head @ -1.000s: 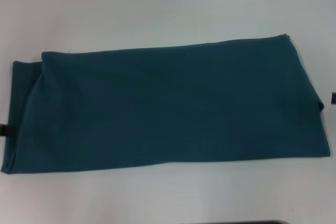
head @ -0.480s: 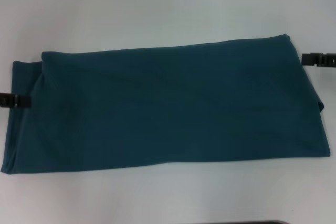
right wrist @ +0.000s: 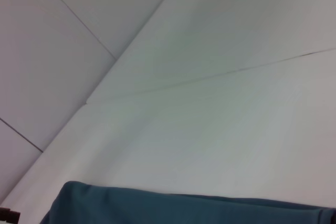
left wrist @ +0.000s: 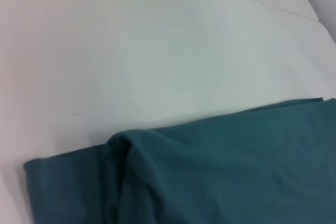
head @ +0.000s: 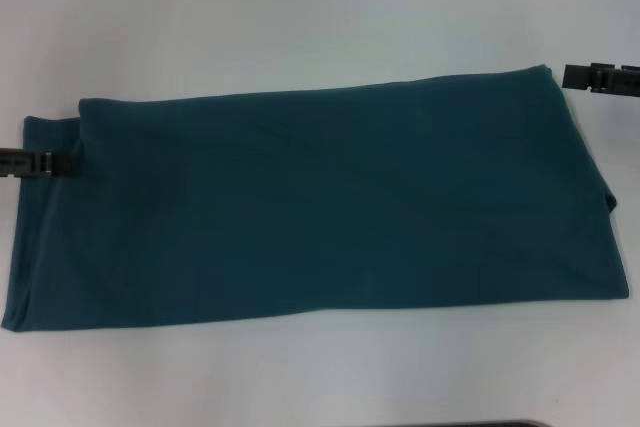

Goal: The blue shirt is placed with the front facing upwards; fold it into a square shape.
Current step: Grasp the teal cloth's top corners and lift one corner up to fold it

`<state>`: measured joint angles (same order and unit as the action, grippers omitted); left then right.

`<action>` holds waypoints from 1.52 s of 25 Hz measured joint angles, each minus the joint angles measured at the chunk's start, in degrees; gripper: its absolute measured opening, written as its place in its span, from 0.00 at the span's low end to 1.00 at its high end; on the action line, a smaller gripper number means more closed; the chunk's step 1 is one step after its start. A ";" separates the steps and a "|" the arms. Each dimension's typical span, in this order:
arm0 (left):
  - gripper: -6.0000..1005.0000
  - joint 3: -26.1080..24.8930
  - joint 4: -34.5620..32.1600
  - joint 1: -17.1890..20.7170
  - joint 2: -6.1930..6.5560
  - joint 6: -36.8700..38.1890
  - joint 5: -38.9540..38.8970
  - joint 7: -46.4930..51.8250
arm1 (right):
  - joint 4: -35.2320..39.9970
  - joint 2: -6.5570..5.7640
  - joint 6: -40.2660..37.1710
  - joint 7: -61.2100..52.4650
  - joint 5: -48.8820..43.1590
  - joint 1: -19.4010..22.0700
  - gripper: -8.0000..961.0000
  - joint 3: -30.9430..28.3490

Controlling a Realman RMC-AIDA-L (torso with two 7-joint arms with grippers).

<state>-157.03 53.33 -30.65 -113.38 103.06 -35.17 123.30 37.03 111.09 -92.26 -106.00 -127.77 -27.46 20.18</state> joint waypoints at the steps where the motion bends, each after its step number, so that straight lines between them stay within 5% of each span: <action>1: 0.85 0.00 0.00 0.00 0.00 0.00 0.00 0.00 | 0.01 0.01 -0.10 0.01 0.20 0.12 0.87 -0.01; 5: 0.89 0.25 -0.03 -0.09 -0.15 0.59 -0.04 0.03 | -0.35 0.08 -0.16 0.06 0.17 0.32 0.96 0.40; 22: 0.88 2.20 0.41 5.64 1.31 7.59 4.35 8.11 | 0.06 -0.48 -3.98 1.46 0.30 -1.64 0.95 3.36; 38: 0.88 2.33 -1.49 5.37 1.28 7.65 12.99 11.74 | 0.06 -0.69 -3.53 1.02 0.42 -2.92 0.95 2.84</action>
<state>-154.70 51.84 -25.29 -112.10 110.71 -22.19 135.03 37.09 110.39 -95.79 -104.98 -127.35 -30.38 23.02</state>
